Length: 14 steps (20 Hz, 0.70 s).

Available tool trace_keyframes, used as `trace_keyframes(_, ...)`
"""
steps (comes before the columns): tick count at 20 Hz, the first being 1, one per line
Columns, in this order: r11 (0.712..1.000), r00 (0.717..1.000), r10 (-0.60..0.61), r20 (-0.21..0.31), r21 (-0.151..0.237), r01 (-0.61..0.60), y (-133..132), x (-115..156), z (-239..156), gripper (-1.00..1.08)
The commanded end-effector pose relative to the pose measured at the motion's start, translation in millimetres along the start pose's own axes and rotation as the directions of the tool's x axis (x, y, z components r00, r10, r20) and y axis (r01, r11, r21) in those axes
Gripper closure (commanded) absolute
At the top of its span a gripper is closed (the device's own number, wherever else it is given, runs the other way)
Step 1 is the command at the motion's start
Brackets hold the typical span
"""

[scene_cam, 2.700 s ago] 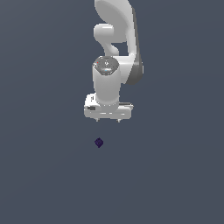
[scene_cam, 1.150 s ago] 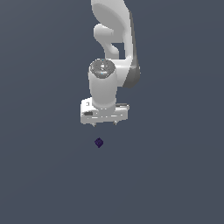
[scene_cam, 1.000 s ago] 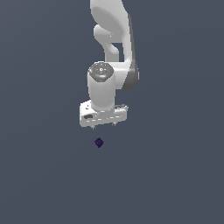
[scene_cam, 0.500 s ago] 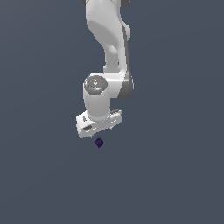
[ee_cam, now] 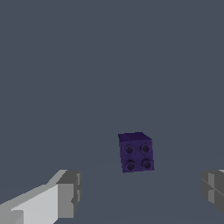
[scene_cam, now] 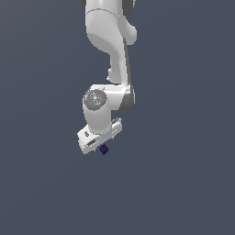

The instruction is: Pick up the object and move it to a goal position.

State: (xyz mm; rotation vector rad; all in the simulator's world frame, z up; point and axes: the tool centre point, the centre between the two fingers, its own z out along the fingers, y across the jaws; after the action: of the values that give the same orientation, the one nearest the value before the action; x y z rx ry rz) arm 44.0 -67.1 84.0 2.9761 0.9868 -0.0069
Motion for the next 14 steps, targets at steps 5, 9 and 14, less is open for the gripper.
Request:
trace_keyframes(5, 0.998, 0.998, -0.070, -0.005, 0.003, 0.070, 6, 0, 10, -0.92)
trace_keyframes(9, 0.996, 0.996, -0.084, -0.006, 0.004, 0.084, 7, 0, 12, -0.92)
trace_keyframes(14, 0.997, 0.997, -0.080, -0.006, 0.004, 0.080, 7, 0, 15, -0.92)
